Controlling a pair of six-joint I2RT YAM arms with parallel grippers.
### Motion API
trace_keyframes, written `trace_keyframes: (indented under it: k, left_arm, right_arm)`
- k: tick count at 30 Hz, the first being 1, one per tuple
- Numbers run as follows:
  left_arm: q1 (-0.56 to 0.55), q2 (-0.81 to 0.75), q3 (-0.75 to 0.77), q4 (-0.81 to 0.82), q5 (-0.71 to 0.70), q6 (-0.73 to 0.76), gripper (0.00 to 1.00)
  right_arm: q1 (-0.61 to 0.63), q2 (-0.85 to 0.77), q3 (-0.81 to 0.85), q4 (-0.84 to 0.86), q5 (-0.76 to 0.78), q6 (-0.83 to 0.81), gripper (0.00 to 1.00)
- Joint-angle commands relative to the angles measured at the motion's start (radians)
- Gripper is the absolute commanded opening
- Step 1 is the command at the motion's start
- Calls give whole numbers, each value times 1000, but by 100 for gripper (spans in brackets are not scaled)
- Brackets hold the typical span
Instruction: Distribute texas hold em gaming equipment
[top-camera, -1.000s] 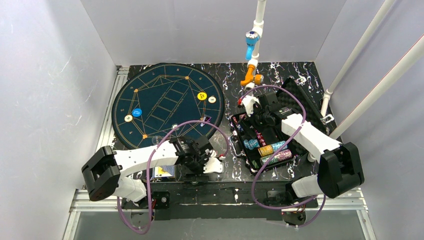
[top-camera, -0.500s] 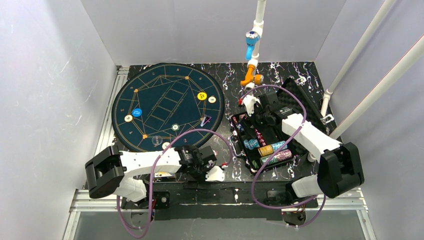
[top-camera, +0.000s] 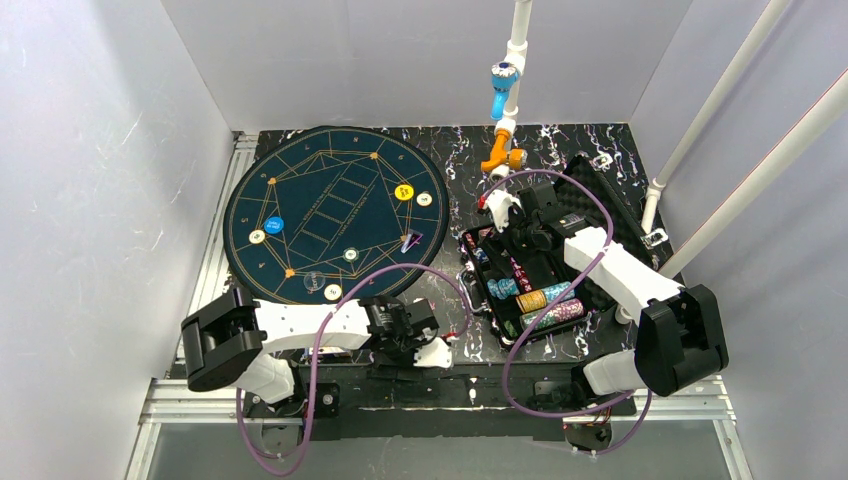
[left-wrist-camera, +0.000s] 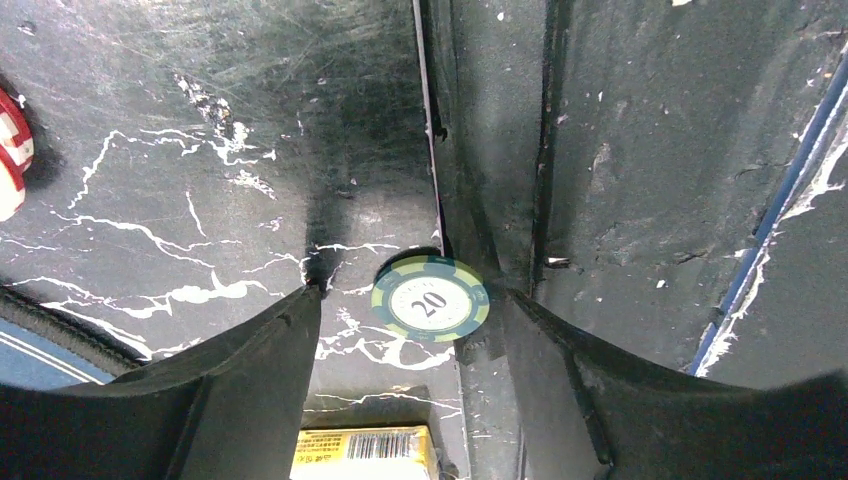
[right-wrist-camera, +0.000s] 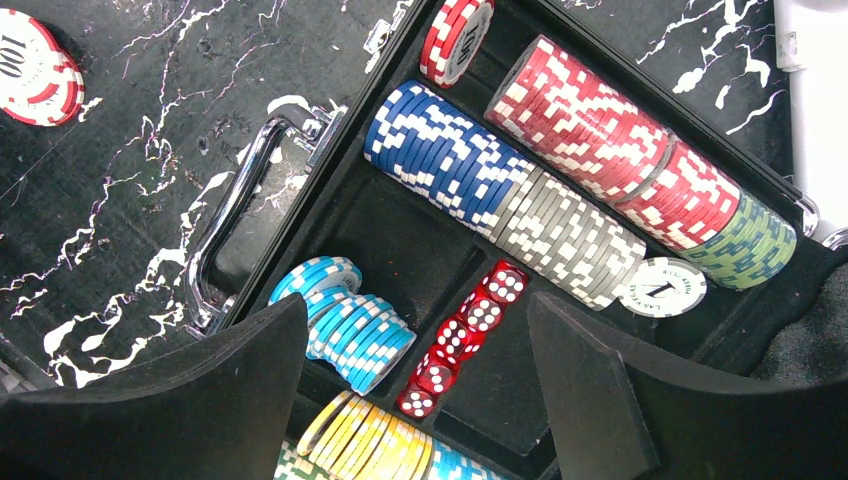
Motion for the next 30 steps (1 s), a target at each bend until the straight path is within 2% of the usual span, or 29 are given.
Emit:
trace_keyframes:
  k: [1, 15, 23, 30]
  left_arm:
    - [-18, 14, -18, -5, -18, -7, 64]
    - [-23, 53, -36, 14, -17, -18, 54]
    - [-27, 47, -32, 11, -4, -24, 39]
    - [-26, 20, 27, -47, 2, -43, 32]
  right_arm:
    - [-7, -19, 1, 24, -5, 4, 89]
    - [-7, -19, 1, 27, 0, 4, 88]
    - [-7, -25, 1, 28, 6, 3, 88]
    - [-7, -24, 2, 28, 3, 4, 88]
